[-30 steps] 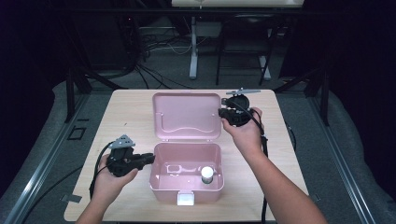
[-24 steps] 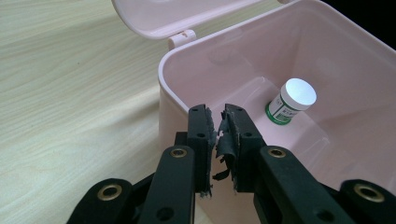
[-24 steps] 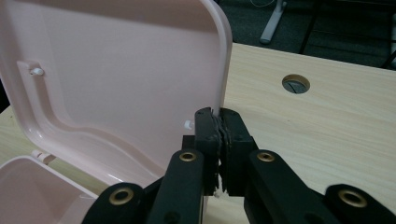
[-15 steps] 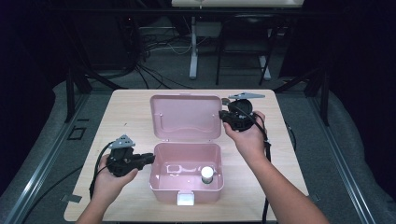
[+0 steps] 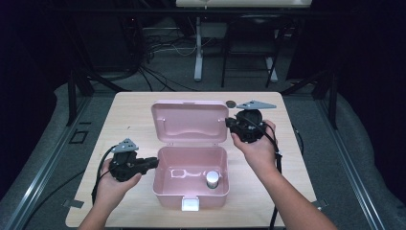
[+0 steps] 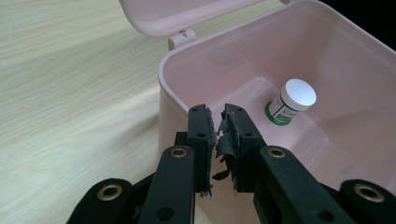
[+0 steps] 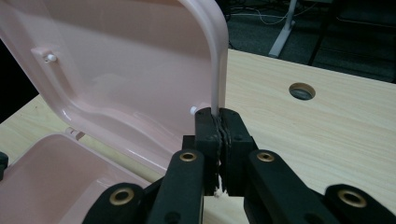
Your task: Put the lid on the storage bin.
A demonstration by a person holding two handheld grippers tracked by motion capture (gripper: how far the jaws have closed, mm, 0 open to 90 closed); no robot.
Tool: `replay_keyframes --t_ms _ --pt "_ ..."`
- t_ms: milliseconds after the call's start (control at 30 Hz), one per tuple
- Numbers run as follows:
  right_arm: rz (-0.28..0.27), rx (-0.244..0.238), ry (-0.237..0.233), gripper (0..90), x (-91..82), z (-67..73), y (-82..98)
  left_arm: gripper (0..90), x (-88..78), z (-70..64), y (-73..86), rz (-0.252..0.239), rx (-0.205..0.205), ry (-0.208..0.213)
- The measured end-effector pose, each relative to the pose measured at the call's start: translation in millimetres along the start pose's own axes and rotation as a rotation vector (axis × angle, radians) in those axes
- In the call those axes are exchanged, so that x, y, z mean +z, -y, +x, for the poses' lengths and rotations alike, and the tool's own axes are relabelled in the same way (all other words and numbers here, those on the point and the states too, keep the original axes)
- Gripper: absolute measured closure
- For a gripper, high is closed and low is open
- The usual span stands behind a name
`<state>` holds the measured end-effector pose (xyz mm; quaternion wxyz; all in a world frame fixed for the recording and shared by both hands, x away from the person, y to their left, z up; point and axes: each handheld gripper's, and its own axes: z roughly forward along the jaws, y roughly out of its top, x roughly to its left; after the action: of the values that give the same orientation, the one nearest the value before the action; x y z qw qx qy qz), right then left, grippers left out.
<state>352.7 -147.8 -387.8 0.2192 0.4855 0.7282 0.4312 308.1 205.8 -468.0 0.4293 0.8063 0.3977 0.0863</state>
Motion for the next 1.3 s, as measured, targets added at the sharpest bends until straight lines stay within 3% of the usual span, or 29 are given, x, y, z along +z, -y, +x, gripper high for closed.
replay_keyframes --t_ms 400,600,933,1133,1300 --pt "-0.039 -0.021 0.002 87.3 -6.4 3.8 8.4 81.2 -0.5 2.3 0.0 0.001 -0.01 0.01" --pt "-0.046 -0.026 0.015 87.4 -5.1 3.8 8.7 83.4 -1.4 2.1 -1.3 -0.028 0.005 0.003" --pt "-0.072 -0.02 0.015 87.3 -3.9 3.3 11.9 78.5 -11.7 4.1 -8.2 -0.127 0.01 -0.037" --pt "-0.072 -0.026 0.015 87.3 -4.7 4.0 12.1 78.3 -20.9 6.2 -19.5 -0.234 0.023 -0.07" --pt "-0.072 -0.026 0.01 87.2 -5.3 3.8 12.5 77.0 -25.4 9.2 -27.0 -0.273 0.022 -0.084"
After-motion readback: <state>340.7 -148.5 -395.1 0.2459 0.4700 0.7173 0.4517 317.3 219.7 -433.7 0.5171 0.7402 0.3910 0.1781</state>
